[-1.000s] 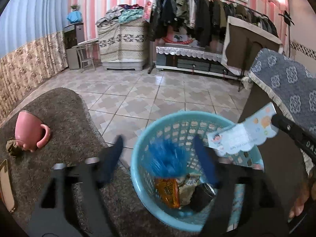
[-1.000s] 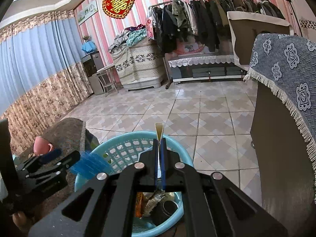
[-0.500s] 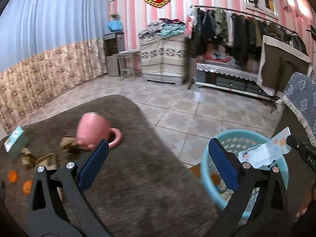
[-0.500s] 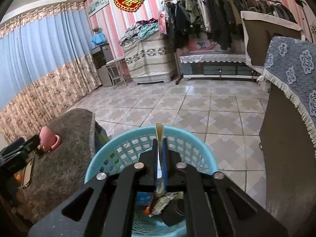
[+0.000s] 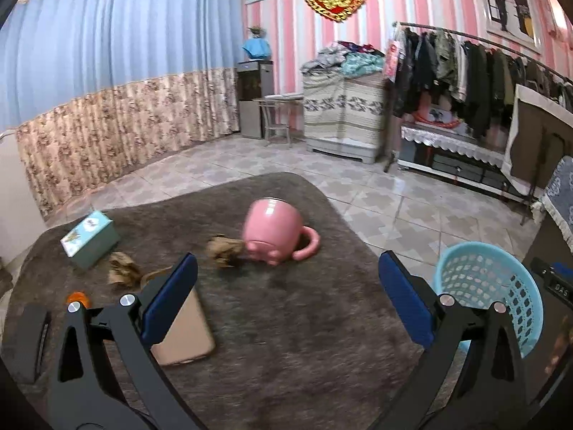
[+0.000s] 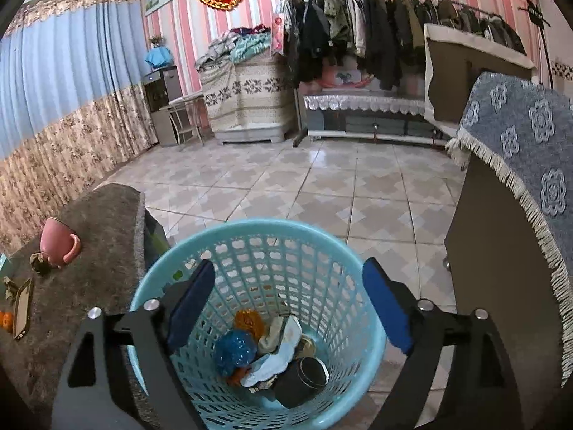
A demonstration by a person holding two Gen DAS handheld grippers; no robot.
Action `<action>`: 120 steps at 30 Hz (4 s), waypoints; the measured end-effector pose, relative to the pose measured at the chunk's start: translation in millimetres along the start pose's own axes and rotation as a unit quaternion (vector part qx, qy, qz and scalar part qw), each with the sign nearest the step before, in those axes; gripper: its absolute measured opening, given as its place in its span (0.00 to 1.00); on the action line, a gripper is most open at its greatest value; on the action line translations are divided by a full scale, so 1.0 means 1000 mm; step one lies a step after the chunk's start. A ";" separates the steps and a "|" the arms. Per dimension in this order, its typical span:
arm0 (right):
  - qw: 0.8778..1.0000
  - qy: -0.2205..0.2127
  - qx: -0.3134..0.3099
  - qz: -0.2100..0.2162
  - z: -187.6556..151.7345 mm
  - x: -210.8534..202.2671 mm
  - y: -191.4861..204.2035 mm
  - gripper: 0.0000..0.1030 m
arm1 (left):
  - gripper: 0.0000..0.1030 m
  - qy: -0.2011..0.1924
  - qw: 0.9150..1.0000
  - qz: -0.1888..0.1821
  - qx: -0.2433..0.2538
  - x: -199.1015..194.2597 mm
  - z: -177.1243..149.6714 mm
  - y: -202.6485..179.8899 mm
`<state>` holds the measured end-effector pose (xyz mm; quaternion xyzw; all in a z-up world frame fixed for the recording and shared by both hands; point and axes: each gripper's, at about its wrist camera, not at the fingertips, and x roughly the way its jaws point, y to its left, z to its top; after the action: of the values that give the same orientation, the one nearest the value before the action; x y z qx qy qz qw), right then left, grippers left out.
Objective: Collect trash
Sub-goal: 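Move both open tools back over the rug, then grasp the orange bowl with the left tool while the right tool grasps an orange, then carry the bowl and orange over the basket and open the left tool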
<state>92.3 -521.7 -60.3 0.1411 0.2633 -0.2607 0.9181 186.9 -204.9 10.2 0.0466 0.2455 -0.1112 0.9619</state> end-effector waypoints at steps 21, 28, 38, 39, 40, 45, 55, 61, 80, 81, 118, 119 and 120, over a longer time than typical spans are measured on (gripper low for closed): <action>0.980 -0.039 -0.140 0.139 -0.008 -0.053 0.161 0.90 | 0.95 0.026 0.988 0.145 -0.053 -0.033 -0.047 0.175; 0.966 -0.014 -0.183 0.183 -0.032 -0.054 0.217 0.90 | 0.95 0.057 0.983 0.153 -0.081 -0.012 -0.067 0.236; 0.956 0.026 -0.201 0.214 -0.055 -0.029 0.290 0.90 | 0.89 0.095 0.980 0.147 -0.099 0.047 -0.084 0.273; 0.955 0.037 -0.196 0.219 -0.056 -0.024 0.295 0.90 | 0.83 0.103 0.979 0.145 -0.101 0.054 -0.084 0.277; 0.954 0.045 -0.195 0.223 -0.059 -0.020 0.301 0.90 | 0.80 0.113 0.978 0.141 -0.102 0.063 -0.084 0.280; 0.947 0.052 -0.225 0.224 -0.070 -0.014 0.329 0.90 | 0.68 0.143 0.974 0.138 -0.111 0.093 -0.084 0.292; 0.929 0.077 -0.276 0.234 -0.099 -0.006 0.373 0.89 | 0.38 0.154 0.974 0.106 -0.125 0.103 -0.087 0.299; 0.928 0.077 -0.268 0.248 -0.097 -0.011 0.372 0.89 | 0.38 0.125 0.979 0.124 -0.105 0.078 -0.083 0.296; 0.862 0.087 -0.395 0.305 -0.156 -0.051 0.480 0.47 | 0.38 0.098 0.975 0.162 -0.115 -0.018 -0.114 0.345; 0.862 0.078 -0.401 0.301 -0.158 -0.053 0.481 0.44 | 0.38 0.100 0.974 0.162 -0.119 -0.018 -0.115 0.348; 0.992 -0.036 -0.101 0.067 0.001 -0.051 0.088 0.36 | 0.38 0.014 0.999 -0.049 0.000 0.003 -0.007 0.042; 0.993 -0.037 -0.095 0.061 0.002 -0.049 0.081 0.36 | 0.38 0.015 0.998 -0.058 0.004 0.005 -0.005 0.030; 0.994 -0.037 -0.088 0.055 0.004 -0.047 0.074 0.36 | 0.38 0.015 0.997 -0.070 0.009 0.008 -0.003 0.014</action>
<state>100.8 -443.3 -21.8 0.0641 0.2425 -0.1908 0.9490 195.8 -192.9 3.7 0.0392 0.2616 -0.1801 0.9474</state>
